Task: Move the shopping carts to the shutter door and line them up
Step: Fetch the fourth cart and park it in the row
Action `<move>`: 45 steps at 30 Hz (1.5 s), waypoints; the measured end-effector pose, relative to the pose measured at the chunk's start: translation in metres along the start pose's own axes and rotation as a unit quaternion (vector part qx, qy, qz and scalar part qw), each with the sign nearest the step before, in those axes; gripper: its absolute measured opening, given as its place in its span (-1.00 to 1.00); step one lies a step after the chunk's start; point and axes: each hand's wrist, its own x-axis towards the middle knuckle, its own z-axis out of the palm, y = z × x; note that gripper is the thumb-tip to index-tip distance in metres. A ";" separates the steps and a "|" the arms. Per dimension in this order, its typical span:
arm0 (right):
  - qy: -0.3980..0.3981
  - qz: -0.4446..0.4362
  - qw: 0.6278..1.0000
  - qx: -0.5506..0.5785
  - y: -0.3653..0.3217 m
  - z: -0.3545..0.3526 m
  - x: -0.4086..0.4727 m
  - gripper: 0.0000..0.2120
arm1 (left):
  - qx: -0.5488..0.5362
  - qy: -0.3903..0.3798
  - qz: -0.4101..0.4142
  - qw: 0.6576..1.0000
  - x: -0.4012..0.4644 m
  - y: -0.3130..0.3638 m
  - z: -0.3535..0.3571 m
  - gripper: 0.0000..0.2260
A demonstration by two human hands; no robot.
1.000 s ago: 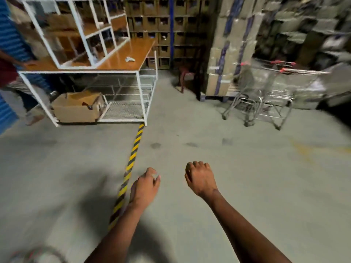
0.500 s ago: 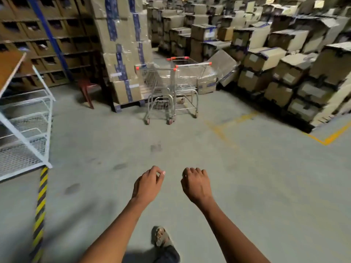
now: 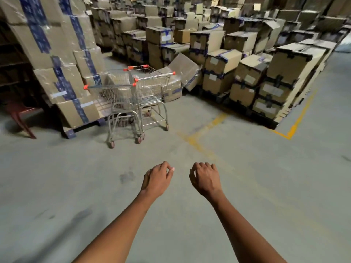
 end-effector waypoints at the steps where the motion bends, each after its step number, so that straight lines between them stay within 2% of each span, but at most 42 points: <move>1: 0.001 0.007 1.000 0.001 0.002 0.005 0.017 -0.82 | 0.002 0.004 0.004 1.000 0.018 -0.003 -0.002 -0.81; 11: 0.010 0.014 1.000 0.012 0.018 0.084 0.223 -0.85 | 0.013 0.035 0.005 0.999 0.224 -0.060 0.017 -0.79; 20: 0.018 -0.023 0.999 0.016 0.049 0.148 0.463 -0.84 | 0.041 0.054 -0.010 0.998 0.461 -0.100 0.041 -0.79; 27: 0.020 -0.053 0.998 0.030 0.054 0.178 0.633 -0.85 | 0.022 0.066 -0.025 0.997 0.624 -0.125 0.043 -0.77; 33: 0.011 -0.077 0.997 0.029 0.054 0.235 0.785 -0.76 | 0.007 0.090 -0.041 0.995 0.770 -0.177 0.060 -0.81; 41: 0.000 -0.068 0.997 0.022 0.049 0.291 0.995 -0.83 | 0.009 0.094 -0.034 0.995 0.970 -0.262 0.064 -0.87; 45: 0.023 -0.077 0.995 0.051 0.045 0.313 1.081 -0.85 | 0.031 0.079 -0.050 0.995 1.055 -0.298 0.070 -0.82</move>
